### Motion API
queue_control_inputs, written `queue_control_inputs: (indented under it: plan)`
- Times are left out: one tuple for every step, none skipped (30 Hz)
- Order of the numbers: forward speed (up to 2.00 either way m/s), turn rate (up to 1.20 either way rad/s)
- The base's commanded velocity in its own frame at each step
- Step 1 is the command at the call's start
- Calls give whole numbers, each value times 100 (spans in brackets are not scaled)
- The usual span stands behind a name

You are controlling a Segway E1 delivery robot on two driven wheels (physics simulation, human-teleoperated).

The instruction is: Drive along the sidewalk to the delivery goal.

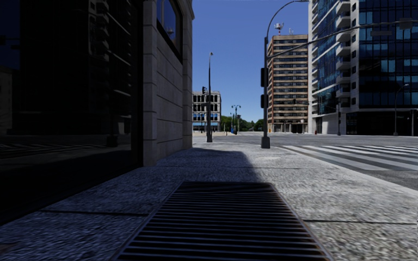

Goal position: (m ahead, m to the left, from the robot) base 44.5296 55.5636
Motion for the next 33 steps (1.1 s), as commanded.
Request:
queue_control_inputs:
  plan:
    - [200, 0]
    - [200, 0]
    - [200, 0]
    - [200, 0]
    - [200, 0]
    - [200, 0]
    - [200, 0]
    - [200, 0]
    - [200, 0]
    - [200, 0]
    - [200, 0]
    - [200, 0]
    - [200, 0]
    - [200, 0]
    - [200, 0]
    - [200, 0]
    - [200, 0]
    - [200, 0]
    - [200, 0]
    - [200, 0]
    - [200, 0]
    - [200, 0]
    - [200, 0]
    - [200, 0]
    - [200, 0]
    - [200, 0]
    - [200, 0]
    - [200, 0]
    - [200, 0]
    - [200, 0]
    - [200, 0]
    - [200, 0]
    - [200, 0]
